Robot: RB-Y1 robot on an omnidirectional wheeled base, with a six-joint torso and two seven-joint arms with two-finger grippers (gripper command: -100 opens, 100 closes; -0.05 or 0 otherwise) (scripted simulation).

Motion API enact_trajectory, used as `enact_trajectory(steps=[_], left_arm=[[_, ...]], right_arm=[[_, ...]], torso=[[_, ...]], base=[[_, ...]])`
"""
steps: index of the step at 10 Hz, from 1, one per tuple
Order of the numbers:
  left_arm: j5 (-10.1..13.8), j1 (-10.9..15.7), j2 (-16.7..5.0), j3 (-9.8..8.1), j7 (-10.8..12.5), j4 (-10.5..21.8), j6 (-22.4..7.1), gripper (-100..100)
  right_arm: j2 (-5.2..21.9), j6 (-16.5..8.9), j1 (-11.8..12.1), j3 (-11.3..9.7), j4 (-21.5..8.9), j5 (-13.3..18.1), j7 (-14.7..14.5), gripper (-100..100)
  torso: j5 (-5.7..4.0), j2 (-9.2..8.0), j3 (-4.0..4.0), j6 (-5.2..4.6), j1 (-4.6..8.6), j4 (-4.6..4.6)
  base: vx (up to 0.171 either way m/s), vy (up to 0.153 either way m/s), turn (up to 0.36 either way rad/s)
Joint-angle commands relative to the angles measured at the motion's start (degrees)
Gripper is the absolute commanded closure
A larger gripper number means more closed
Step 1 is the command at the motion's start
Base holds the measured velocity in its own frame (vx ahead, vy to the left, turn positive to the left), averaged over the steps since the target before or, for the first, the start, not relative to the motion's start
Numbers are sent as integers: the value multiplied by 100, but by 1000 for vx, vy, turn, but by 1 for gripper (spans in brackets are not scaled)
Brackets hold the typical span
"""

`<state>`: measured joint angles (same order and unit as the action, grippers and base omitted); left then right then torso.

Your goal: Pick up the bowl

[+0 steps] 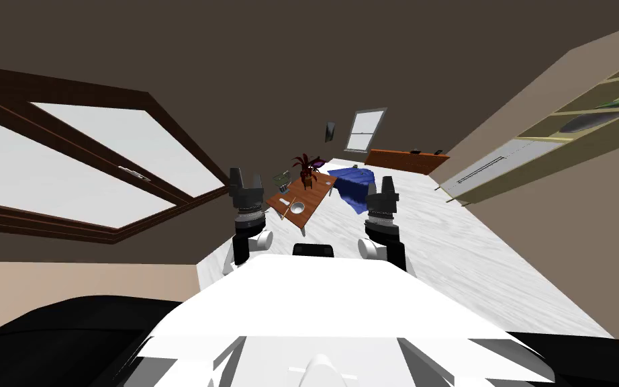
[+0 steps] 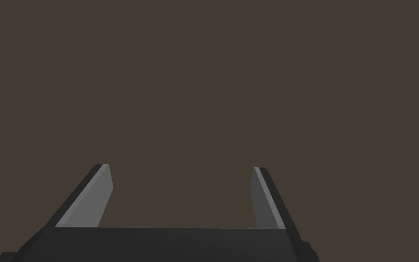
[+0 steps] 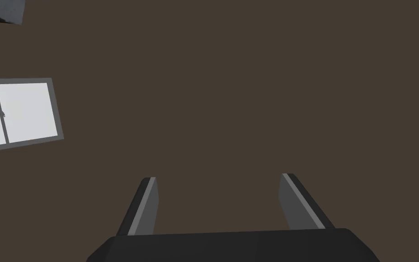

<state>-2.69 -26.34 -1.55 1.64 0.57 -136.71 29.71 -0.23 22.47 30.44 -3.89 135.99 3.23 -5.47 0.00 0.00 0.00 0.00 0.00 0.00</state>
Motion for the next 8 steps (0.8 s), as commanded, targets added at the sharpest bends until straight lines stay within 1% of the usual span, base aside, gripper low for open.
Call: enact_trajectory(steps=[1, 3, 4, 6, 8], left_arm=[[126, 38, -234, -84, -113, 211, -171, -100], [264, 79, -394, -163, -232, 443, -351, -100], [264, 79, -394, -163, -232, 443, -351, -100], [449, 136, -560, -255, -387, 752, -579, -100], [680, 211, -735, -353, -570, 1133, -844, -100]], right_arm=[[0, 0, 0, 0, 0, 0, 0, 0], [0, 0, -1, -1, 0, 0, 0, 0], [0, 0, -1, 0, 0, 0, 0, 0], [0, 0, -1, 0, 0, 0, 0, 0], [0, 0, -1, 0, 0, 0, 0, 0]], torso=[[0, 0, 0, 0, 0, 0], [-2, -15, -8, -1, 11, 3], [-2, -18, -10, -1, 10, 4], [-1, -10, -5, -1, 4, 2], [-2, -11, -6, -1, 11, 2]], base=[[-32, -27, -125], [-49, -33, -130], [-32, -13, -26], [-26, -21, -103], [-34, -37, -151]])
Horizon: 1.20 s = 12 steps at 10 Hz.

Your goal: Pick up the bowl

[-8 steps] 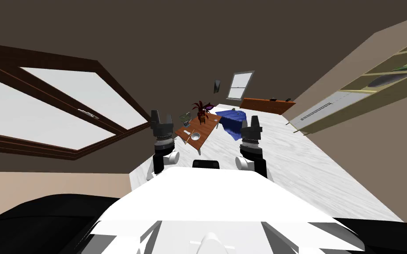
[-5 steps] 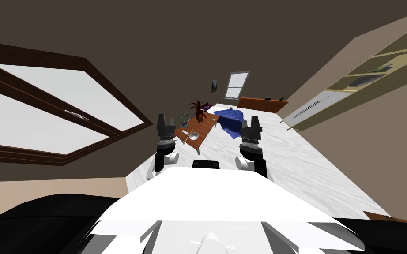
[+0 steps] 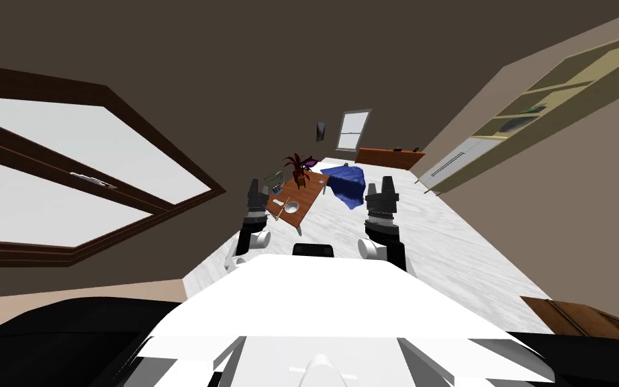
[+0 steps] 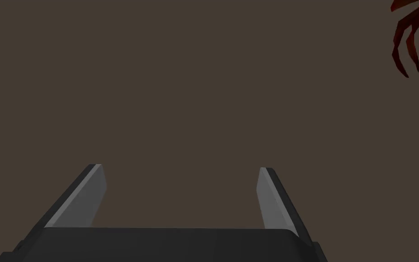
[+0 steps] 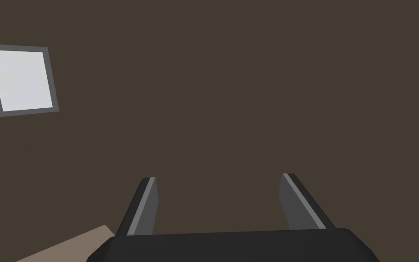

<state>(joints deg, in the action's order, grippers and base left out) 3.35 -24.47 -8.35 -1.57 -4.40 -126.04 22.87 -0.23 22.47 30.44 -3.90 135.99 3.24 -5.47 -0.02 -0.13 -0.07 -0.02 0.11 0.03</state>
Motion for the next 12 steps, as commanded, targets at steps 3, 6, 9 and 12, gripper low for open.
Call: enact_trajectory(steps=[3, 6, 9, 12], left_arm=[[349, 120, -241, -130, -280, 454, -454, -100], [660, 236, -434, -217, -505, 909, -763, -100], [828, 301, -532, -255, -622, 1236, -921, -100], [1004, 370, -629, -287, -740, 1581, -1080, -100]], right_arm=[[0, 0, 0, 0, 0, 0, 0, 0], [0, 0, 0, 0, 0, 0, 0, 0], [0, 0, 1, 1, 0, 0, 0, 0], [0, 0, 1, 0, 0, 0, 0, 0]], torso=[[1, 2, 1, 0, -5, 0], [1, 6, 3, 1, -4, -1], [2, 9, 4, 4, -10, -1], [1, 8, 4, 1, -7, -1]], base=[[-31, -25, -120], [-19, -31, -111], [-10, -17, -53], [-10, -17, -94]])
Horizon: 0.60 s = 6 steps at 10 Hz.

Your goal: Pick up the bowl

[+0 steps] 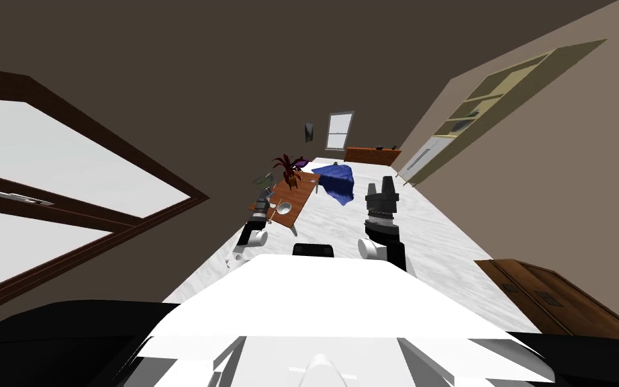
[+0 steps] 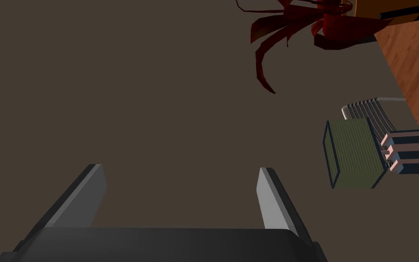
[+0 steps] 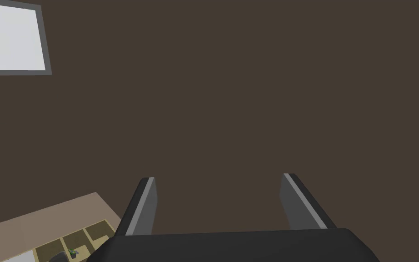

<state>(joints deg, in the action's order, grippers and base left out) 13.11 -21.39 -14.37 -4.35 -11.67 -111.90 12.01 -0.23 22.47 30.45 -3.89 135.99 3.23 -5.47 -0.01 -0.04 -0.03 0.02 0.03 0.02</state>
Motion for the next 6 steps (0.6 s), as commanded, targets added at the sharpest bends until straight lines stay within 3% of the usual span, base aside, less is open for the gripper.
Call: enact_trajectory(steps=[1, 4, 5, 6], left_arm=[[28, 62, -27, -8, -13, 167, 6, -100], [399, 213, -216, -53, -254, 719, -310, -100], [399, 213, -216, -53, -254, 775, -310, -100], [594, 294, -308, -65, -374, 940, -465, -100]], right_arm=[[0, 0, 0, 0, 0, 0, 0, 0], [0, 0, 0, 0, 0, 0, 0, 0], [0, 0, 0, 0, 0, 0, 0, 0], [0, 0, 0, 0, 0, 0, 0, 0]], torso=[[0, 0, 0, 0, 0, 0], [1, 3, 2, 0, -2, -1], [0, 2, 2, -2, 0, -1], [0, 3, 1, 1, -1, -1]], base=[[-3, -7, 17], [-3, -16, -108], [-1, -12, -58], [2, -15, -117]])
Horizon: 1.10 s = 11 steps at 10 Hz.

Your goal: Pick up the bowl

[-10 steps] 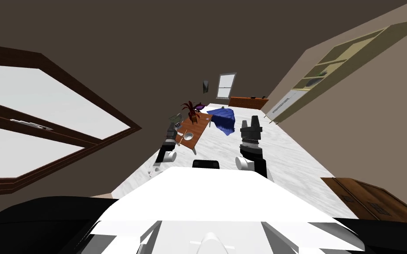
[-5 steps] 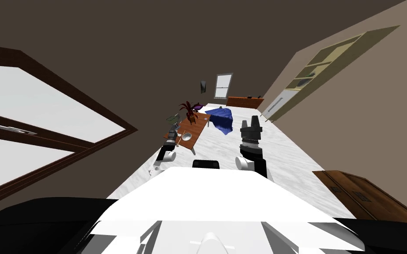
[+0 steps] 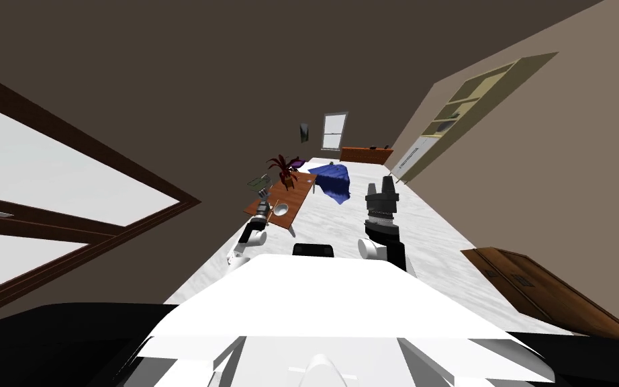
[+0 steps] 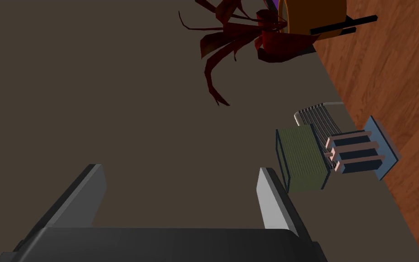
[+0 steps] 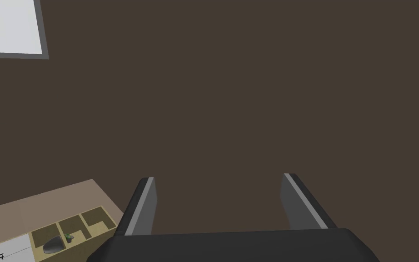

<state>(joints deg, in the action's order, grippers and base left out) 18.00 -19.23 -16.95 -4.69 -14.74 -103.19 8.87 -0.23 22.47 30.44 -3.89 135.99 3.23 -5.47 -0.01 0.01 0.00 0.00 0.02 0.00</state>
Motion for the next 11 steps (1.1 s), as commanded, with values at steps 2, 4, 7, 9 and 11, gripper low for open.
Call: enact_trajectory(steps=[2, 4, 7, 9, 11], left_arm=[[304, 163, -141, -34, -187, 388, -304, -100], [508, 251, -229, -29, -305, 788, -452, -100], [714, 342, -316, -15, -420, 1221, -595, -100], [923, 434, -402, 8, -533, 1563, -732, -100], [1133, 529, -488, 39, -643, 1775, -864, -100]], right_arm=[[0, 0, 1, 0, 0, 0, 0, 0], [0, 0, 1, 0, 0, 0, 0, 0], [0, 0, 0, 0, 0, 0, 0, 0], [0, 0, 0, 0, 0, 0, 0, 0], [0, 0, 1, 1, 0, 0, 0, 0]], torso=[[0, 0, 0, 3, -1, 0], [0, 2, 1, 3, -3, -1], [0, 4, 2, 1, -3, -1], [0, 5, 3, 2, -5, -1], [0, 2, 1, 4, -5, 0]], base=[[4, -11, -84], [9, -10, -89], [13, -5, -79], [16, 0, -77], [13, 0, -47]])
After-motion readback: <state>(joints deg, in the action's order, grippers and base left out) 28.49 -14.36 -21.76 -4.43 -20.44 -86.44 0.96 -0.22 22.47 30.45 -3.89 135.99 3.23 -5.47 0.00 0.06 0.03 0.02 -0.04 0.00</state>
